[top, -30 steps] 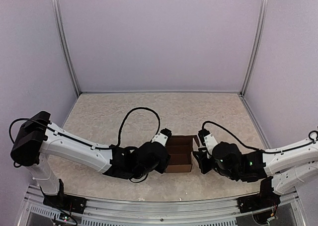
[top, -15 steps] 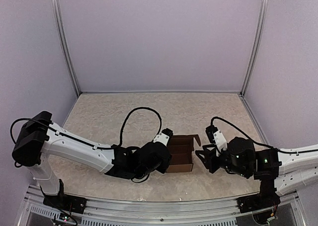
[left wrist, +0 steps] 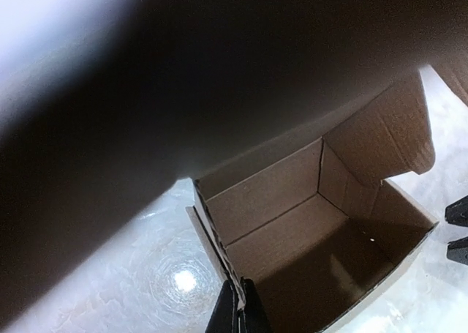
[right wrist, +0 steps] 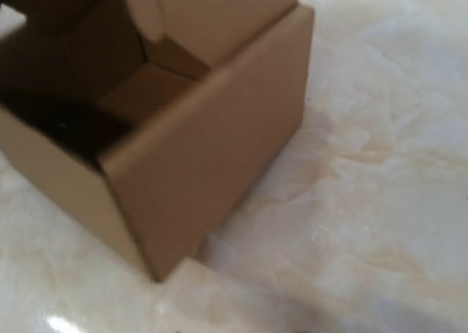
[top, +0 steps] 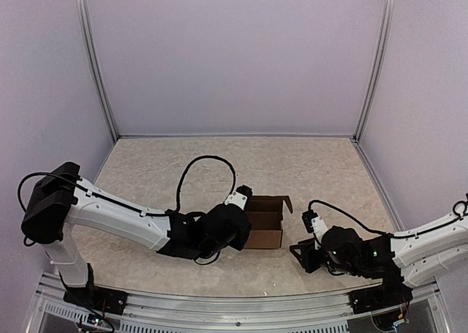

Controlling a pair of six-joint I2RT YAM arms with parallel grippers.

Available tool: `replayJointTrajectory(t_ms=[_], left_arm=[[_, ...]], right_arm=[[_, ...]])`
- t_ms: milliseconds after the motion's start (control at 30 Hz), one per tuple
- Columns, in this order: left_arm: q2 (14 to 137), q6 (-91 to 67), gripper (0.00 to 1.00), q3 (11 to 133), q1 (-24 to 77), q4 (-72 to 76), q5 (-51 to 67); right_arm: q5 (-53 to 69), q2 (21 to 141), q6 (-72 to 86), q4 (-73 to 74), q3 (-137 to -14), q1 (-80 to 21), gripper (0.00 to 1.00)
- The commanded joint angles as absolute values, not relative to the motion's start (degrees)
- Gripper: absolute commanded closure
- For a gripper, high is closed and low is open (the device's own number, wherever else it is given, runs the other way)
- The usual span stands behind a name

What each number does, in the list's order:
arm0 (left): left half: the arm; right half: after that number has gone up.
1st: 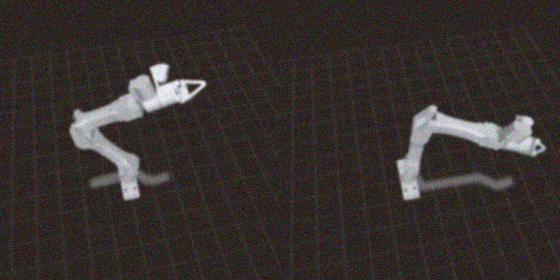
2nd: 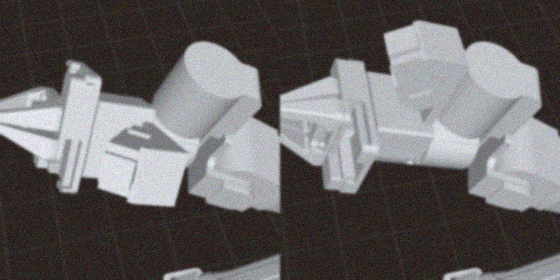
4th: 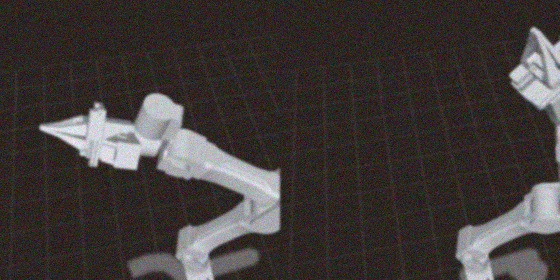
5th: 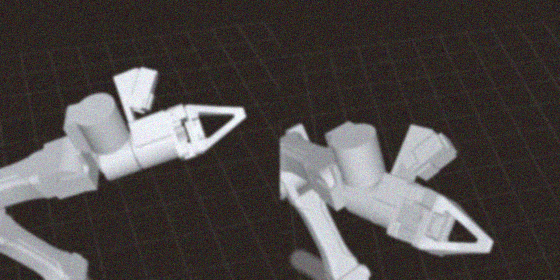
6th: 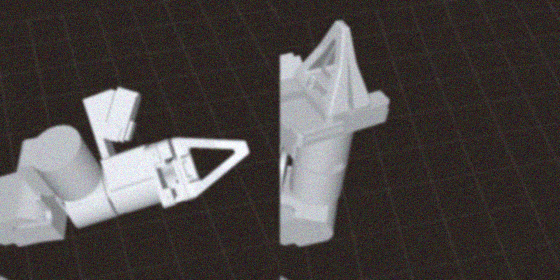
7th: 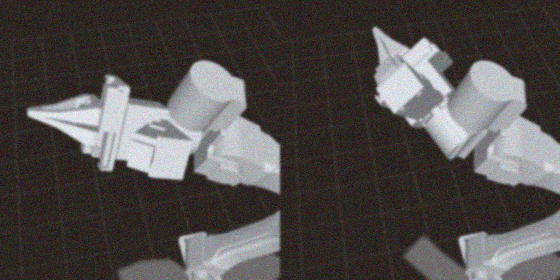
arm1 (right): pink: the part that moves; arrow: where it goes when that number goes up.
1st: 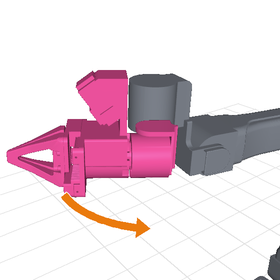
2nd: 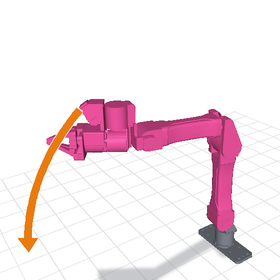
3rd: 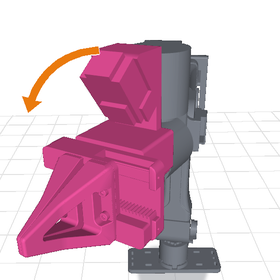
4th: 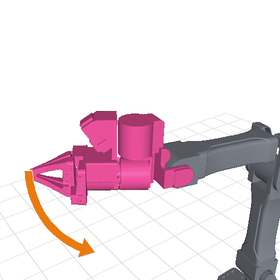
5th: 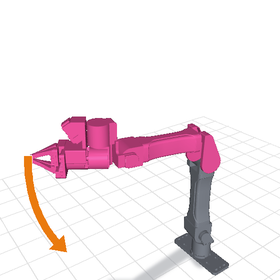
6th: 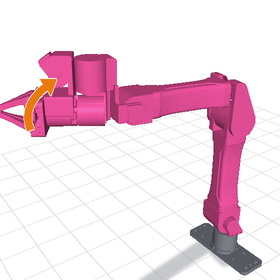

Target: Fold the paper box

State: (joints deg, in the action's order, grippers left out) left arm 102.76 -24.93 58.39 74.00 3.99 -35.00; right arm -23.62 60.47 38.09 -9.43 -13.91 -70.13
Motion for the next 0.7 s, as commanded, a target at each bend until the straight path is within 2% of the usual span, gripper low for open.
replayJointTrajectory(t_ms=[0,300,667], left_arm=[[106.08,-24.41,1.00,56.95,72.60,-3.10,-28.76],[105.52,-23.67,1.00,57.09,71.00,-2.82,-28.58],[103.90,-18.79,1.00,58.82,67.69,-0.82,-29.59]], right_arm=[[-24.54,67.38,43.36,-19.41,-13.68,-70.84,0.69],[-26.34,80.66,44.24,-30.61,-17.67,-70.65,0.70],[-25.64,89.27,46.38,-41.79,-19.51,-65.20,0.73]])
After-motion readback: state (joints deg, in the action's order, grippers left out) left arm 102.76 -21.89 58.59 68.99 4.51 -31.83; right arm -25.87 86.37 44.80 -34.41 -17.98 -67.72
